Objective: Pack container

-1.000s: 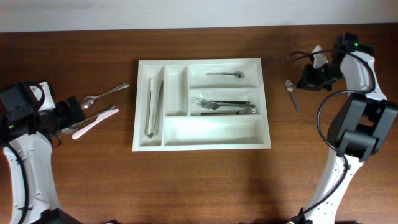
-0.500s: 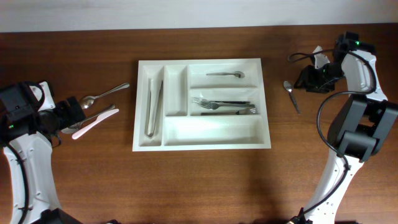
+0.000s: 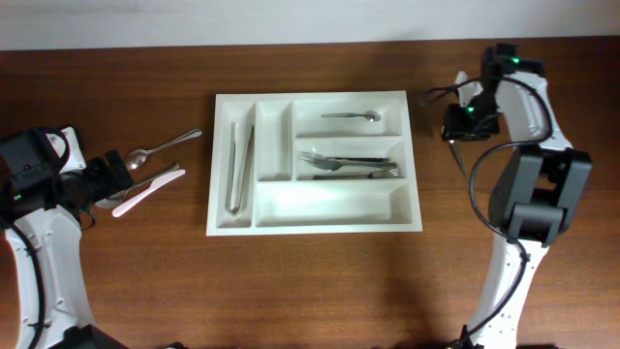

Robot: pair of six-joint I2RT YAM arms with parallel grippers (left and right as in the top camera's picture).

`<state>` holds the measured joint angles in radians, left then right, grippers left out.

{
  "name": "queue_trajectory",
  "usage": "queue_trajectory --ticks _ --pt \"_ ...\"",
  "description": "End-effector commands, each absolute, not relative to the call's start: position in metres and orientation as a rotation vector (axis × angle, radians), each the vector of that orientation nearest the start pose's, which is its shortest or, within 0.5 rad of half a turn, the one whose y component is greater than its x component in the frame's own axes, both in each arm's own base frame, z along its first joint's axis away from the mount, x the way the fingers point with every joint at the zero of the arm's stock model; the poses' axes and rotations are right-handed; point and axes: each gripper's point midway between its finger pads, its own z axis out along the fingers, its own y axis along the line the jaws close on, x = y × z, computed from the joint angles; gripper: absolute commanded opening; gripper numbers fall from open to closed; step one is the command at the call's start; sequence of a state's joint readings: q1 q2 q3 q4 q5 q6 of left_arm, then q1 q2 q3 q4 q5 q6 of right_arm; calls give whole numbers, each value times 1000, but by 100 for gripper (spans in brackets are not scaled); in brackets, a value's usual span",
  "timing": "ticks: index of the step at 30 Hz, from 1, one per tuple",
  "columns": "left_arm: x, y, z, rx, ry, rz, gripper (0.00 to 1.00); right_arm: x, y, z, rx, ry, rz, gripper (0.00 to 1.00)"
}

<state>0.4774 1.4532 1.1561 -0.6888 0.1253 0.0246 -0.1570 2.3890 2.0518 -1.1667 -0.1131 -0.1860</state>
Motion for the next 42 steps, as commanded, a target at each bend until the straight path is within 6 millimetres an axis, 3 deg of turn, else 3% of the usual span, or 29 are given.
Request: queue_trajectory --ticks 1,27,35,42 --pt "348 154 163 -530 2473 17 99 478 -77 37 27 3043 -30 40" --pt "348 154 163 -530 2472 17 99 475 -63 -1 0 3113 -14 35" --pt "348 154 163 -530 2472 17 99 472 -57 -10 -24 3123 -30 31" --pt "348 154 163 -530 2473 16 99 466 -56 -22 -62 3143 -126 22"
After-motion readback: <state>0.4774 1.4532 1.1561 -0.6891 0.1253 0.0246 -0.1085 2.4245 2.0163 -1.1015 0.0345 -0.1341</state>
